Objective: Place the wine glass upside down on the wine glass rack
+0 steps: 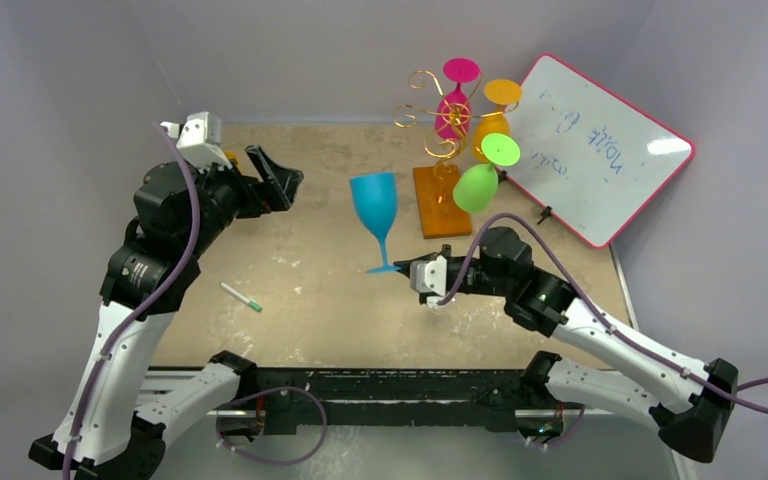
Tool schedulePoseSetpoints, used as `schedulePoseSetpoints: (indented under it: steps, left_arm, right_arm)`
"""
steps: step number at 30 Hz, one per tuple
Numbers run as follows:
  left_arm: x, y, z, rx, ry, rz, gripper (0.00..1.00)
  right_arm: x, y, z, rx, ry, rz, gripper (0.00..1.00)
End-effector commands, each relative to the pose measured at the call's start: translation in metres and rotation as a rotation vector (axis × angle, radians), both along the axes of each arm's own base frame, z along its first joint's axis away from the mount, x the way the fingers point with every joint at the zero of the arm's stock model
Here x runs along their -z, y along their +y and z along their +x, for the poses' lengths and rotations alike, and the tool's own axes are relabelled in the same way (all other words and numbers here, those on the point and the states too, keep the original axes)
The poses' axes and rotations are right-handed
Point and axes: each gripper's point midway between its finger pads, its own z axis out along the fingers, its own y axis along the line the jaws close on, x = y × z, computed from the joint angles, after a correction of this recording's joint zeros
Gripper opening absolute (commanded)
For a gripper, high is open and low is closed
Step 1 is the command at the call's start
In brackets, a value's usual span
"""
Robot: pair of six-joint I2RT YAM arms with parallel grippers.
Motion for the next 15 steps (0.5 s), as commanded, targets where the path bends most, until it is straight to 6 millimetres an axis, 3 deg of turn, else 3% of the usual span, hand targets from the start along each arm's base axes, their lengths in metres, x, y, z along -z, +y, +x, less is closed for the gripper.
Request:
schedulePoseSetpoints:
  steps: [1,7,15]
  left_arm:
    - [0.018,0.031,0.016,-0.177,0.010,0.089,1.00]
    - [0.050,0.053,0.014,-0.260,0.038,0.186,1.00]
    - [0.076,0.077,0.013,-0.359,0.060,0.280,1.00]
  right_arm:
    - [-0.040,0.012,-0.002,0.049,0.204,0.213,0.00]
    - [-0.046,0.022,-0.009,0.098,0.515,0.312,0.00]
    - [-0.069,0.019,0.008,0.352,0.938,0.501,0.00]
